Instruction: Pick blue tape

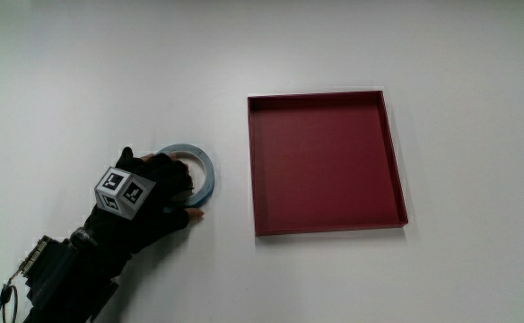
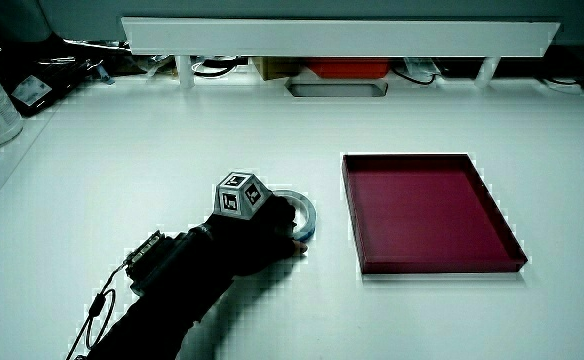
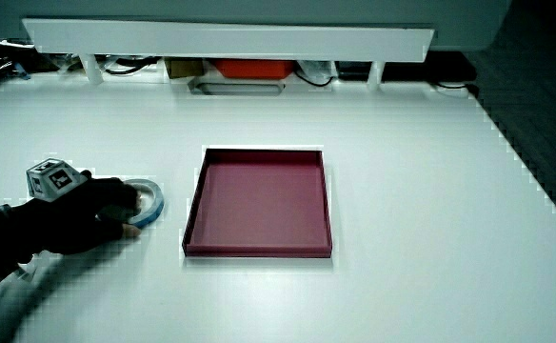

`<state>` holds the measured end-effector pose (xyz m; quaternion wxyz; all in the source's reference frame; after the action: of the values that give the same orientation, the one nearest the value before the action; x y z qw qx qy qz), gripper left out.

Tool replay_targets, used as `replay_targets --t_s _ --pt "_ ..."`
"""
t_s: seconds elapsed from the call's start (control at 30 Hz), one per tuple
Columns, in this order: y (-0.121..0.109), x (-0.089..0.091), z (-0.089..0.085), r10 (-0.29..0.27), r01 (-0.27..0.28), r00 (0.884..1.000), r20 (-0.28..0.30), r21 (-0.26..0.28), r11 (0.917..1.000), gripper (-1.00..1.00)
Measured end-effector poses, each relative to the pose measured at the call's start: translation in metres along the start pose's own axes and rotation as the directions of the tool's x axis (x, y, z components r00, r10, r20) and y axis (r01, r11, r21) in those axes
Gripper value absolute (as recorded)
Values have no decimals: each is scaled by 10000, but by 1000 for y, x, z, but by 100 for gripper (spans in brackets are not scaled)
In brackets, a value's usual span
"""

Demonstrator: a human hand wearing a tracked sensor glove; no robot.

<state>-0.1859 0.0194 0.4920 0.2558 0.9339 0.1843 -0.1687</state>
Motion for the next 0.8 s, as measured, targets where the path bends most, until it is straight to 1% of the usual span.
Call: replay_targets --t_s 0.03,0.07,0.1,0.13,0.17,0.2,0.23,0.27,0.3,0.33,0.37,0.4,0.43,0.47,0.5,0.53,0.57,0.6,0.63,0.67,0.7,0.73,0.77,0.8 --pt "-1 2 2 117 -117 9999 -2 -92 9999 60" --pt "-1 2 1 0 0 10000 22 103 9999 64" --pt "-2 3 2 -61 62 10000 -26 172 9998 68" --pt "-2 2 1 -106 104 9999 103 216 9997 72" --pt "-3 4 3 -144 146 9999 -79 276 9995 76" --pt "-3 4 1 -97 96 10000 16 323 9994 80" --pt "-3 5 2 -193 198 9997 -118 450 9988 84" --pt "-4 4 1 -216 213 9997 76 428 9989 88" --pt "-4 5 2 -276 285 9995 -164 562 9980 92" --pt "-4 4 0 -389 396 9992 -105 727 9966 96" --pt "-4 4 -1 -331 329 9995 12 646 9974 100" --pt "-5 6 2 -374 386 9992 -170 818 9959 100" --pt "-5 5 0 -417 417 9991 -17 883 9952 100" --pt "-6 5 2 -464 473 9989 -114 953 9943 100" --pt "-6 3 -1 -420 401 9990 176 993 9943 100" --pt "-7 5 1 -519 517 9987 -10 1099 9926 100" --pt "-8 5 3 -431 429 9991 -11 1124 9927 100" --pt "-9 5 3 -584 584 9983 -36 1272 9902 100" --pt "-10 6 5 -480 487 9988 -80 1339 9898 100" --pt "-11 6 6 -498 515 9986 -167 1262 9907 100" --pt "-10 0 -1 -623 569 9976 317 1498 9871 100" --pt "-13 4 6 -532 538 9986 -79 1410 9885 100" --pt "-14 3 6 -504 480 9986 133 1444 9884 100" --pt "-15 4 7 -573 546 9983 137 1510 9870 100"
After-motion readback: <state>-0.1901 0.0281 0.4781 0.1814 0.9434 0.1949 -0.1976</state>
